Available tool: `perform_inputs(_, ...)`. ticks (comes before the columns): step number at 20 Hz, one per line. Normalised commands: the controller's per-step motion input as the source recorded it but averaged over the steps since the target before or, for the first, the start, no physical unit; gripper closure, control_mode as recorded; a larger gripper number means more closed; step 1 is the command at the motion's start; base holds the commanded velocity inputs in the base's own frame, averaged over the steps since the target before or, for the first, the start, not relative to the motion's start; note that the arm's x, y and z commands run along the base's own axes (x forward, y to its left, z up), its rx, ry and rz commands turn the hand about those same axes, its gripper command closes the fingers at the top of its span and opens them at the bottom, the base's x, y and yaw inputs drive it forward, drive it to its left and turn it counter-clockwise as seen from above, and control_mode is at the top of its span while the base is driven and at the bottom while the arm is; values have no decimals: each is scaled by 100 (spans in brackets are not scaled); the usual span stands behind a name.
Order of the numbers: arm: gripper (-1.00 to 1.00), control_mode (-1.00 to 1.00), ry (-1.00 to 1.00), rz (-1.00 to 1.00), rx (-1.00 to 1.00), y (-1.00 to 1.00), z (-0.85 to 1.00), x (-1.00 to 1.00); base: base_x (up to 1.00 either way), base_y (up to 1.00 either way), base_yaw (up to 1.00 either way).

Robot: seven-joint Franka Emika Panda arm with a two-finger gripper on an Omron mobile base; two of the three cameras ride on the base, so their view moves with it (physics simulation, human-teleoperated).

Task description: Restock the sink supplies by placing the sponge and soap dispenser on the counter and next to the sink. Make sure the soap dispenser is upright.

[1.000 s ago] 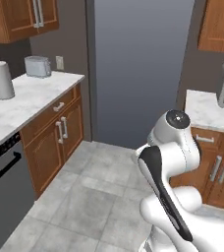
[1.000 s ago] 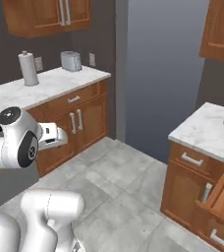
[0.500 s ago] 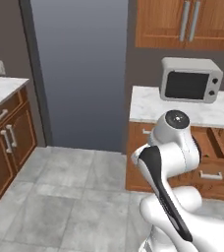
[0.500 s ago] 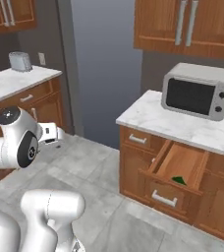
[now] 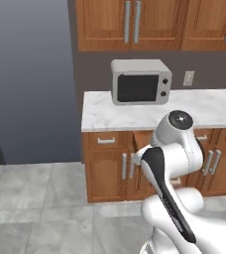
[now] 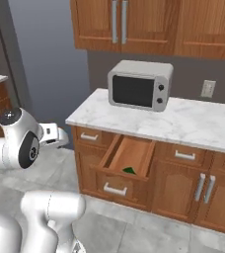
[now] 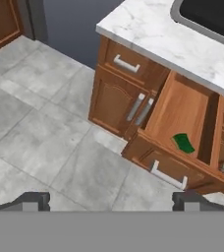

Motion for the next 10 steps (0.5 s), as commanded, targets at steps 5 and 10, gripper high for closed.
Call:
perform_inputs(5,-100,100,0,0,0,0,0,0,78,-3,-19)
perform_inputs(10,-100,100,0,0,0,0,0,0,26,-56,-1)
